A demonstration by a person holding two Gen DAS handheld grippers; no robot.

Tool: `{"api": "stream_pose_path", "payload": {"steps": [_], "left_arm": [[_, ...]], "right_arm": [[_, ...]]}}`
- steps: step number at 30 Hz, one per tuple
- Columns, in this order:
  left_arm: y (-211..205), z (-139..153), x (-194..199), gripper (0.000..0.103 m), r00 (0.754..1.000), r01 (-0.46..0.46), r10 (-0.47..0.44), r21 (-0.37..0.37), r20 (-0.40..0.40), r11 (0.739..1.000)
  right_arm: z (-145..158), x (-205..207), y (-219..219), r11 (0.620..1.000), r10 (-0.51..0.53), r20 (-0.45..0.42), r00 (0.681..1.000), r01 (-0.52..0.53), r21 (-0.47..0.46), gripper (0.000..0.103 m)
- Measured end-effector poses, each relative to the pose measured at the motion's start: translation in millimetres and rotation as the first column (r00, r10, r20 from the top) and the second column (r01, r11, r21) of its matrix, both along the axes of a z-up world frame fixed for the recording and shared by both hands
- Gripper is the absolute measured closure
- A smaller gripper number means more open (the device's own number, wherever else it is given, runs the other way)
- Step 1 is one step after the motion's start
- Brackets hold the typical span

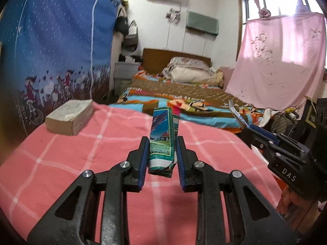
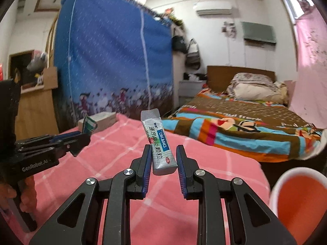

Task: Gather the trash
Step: 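Carry the wrapper and toothpaste tube over the orange bucket and open both grippers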

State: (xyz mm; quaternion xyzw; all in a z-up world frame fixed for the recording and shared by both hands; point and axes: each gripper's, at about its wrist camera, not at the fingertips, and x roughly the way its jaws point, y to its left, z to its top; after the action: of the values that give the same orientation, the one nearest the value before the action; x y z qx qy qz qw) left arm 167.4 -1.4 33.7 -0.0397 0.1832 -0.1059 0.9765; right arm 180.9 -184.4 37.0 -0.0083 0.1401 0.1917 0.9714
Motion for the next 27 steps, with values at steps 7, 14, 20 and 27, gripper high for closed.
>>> {"api": "stream_pose_path", "payload": {"steps": [7, 14, 20, 27], "left_arm": [[-15, 8, -22, 0.074, 0.994, 0.003, -0.004, 0.008, 0.107, 1.0], [-53, 24, -36, 0.073, 0.969, 0.016, -0.041, 0.105, 0.244, 0.994], [-91, 39, -39, 0.073, 0.944, 0.083, -0.127, 0.155, 0.303, 0.984], [-131, 44, -43, 0.073, 0.92, 0.163, -0.226, 0.212, 0.319, 0.964]], "right_arm": [[8, -23, -23, 0.998, -0.043, 0.09, 0.995, 0.038, 0.057, 0.081], [19, -35, -52, 0.99, -0.102, 0.164, 0.981, 0.083, 0.116, 0.081], [29, -52, -79, 0.981, -0.168, 0.22, 0.961, 0.14, 0.137, 0.081], [34, -68, -114, 0.963, -0.254, 0.249, 0.935, 0.221, 0.153, 0.081]]}}
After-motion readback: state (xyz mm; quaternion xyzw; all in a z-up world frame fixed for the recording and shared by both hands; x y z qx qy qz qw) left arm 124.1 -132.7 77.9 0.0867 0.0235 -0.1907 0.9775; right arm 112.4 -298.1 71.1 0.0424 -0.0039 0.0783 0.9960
